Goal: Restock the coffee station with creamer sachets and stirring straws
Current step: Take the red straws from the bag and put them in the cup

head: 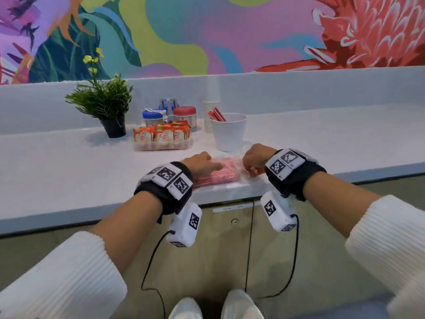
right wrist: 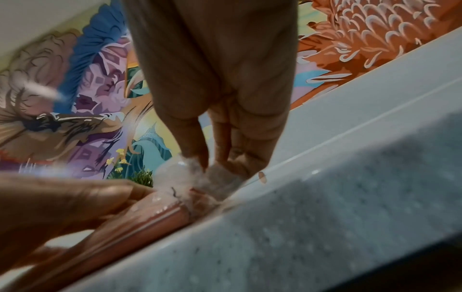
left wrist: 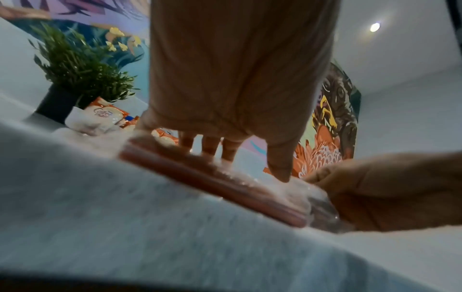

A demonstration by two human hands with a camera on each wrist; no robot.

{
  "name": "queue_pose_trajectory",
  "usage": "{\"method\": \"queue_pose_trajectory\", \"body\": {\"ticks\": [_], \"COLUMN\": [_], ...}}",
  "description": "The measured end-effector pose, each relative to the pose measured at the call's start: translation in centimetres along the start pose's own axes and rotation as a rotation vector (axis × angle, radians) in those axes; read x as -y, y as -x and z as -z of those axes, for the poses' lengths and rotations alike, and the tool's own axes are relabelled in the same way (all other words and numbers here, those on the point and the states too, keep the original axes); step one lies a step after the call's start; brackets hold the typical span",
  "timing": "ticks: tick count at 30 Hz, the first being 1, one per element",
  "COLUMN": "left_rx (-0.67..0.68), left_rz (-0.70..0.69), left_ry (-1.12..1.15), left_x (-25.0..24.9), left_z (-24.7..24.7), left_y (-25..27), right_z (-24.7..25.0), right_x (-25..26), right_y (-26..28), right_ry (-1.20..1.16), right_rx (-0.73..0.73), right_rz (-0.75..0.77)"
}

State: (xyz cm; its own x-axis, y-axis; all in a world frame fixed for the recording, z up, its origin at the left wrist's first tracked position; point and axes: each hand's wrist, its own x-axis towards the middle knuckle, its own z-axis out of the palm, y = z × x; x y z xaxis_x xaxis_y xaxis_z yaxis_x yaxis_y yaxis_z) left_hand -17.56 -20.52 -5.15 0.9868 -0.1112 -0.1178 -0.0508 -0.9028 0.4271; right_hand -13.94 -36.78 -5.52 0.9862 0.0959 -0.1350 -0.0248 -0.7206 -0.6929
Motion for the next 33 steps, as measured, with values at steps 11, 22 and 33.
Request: {"method": "queue_pose_trajectory", "body": {"ticks": [11,22,33], "left_rx": [-0.317,-0.390,-0.493], "left_rz": [-0.068,-0.023,-0.036], "left_ry": [-0.244,-0.271,-0.139], "left_x": [3.0,3.5,4.1], "left_z": [-3.2,-3.1,-3.5], "left_y": [0.1,-1.9,-2.6], "right_z": [-2.3,-3.9,-4.6], "right_x": [-1.2,-1.9,-2.3], "right_y": [0.0,-2.3,-2.6], "right_ry": [-0.283,-0.582,-0.356], "right_rx": [-0.080,-0.179,-0.211], "right_rz": [0.166,0.316,0.476]}}
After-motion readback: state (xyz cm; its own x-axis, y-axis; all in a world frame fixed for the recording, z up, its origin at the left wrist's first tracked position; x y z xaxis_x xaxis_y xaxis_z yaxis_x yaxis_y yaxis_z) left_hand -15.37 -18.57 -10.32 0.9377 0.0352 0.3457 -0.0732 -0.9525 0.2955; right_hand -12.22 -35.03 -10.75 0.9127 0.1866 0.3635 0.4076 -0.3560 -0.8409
